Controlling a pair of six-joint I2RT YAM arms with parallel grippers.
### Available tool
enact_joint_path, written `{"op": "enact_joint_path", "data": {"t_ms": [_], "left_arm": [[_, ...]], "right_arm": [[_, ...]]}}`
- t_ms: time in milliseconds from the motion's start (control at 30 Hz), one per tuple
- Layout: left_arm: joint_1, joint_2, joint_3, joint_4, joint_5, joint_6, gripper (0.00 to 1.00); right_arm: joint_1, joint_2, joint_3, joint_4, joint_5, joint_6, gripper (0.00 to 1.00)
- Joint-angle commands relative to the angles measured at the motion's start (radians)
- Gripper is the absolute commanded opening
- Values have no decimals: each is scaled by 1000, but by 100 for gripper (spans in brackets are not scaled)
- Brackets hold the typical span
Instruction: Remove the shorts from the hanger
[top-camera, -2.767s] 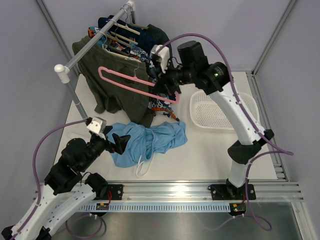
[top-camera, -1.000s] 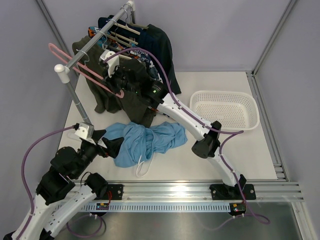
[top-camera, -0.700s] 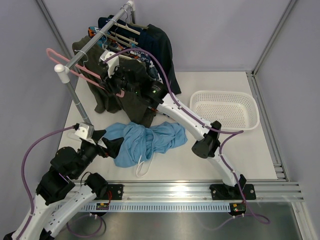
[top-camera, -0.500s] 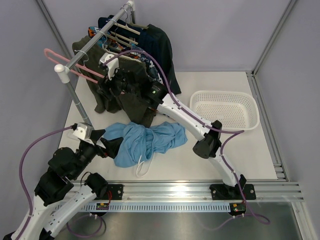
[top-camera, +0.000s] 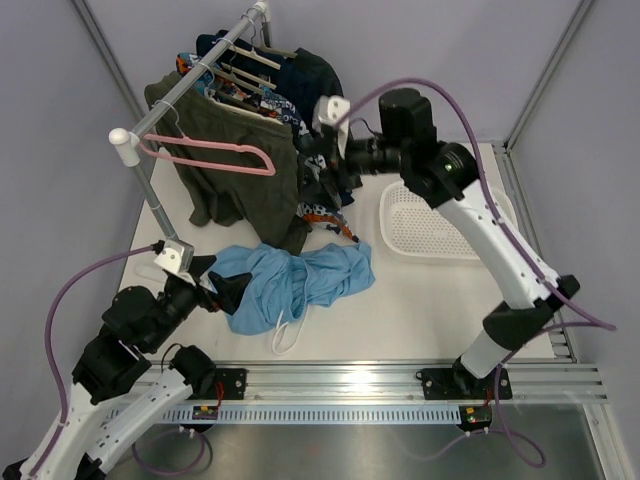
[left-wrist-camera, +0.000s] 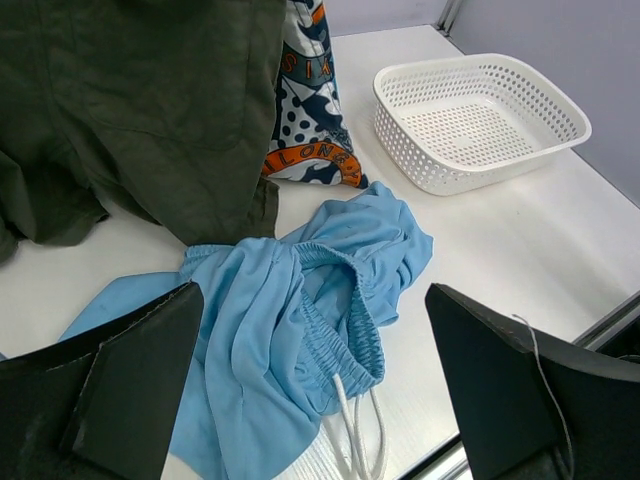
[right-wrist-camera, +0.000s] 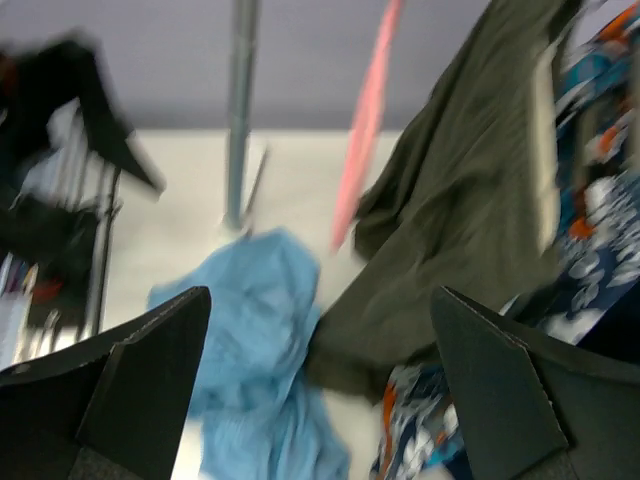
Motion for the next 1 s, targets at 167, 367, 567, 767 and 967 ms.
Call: {"op": "enact_joint_path", "data": {"t_ms": [167, 367, 567, 767, 967], "left_arm": [[1, 18, -46, 95, -29, -100, 99], [1, 6, -59, 89, -45, -157, 99], [1, -14, -43, 56, -57, -201, 99], [1, -28, -42, 29, -62, -235, 99], [1, -43, -49, 43, -71, -229, 99]], "right_arm": [[1, -196, -688, -426, -167, -850, 99], [59, -35, -811, 139, 166, -296, 99], [171, 138, -815, 328, 387, -139, 99], [173, 229, -785, 310, 398, -144, 90], [170, 215, -762, 180, 266, -158, 14]]}}
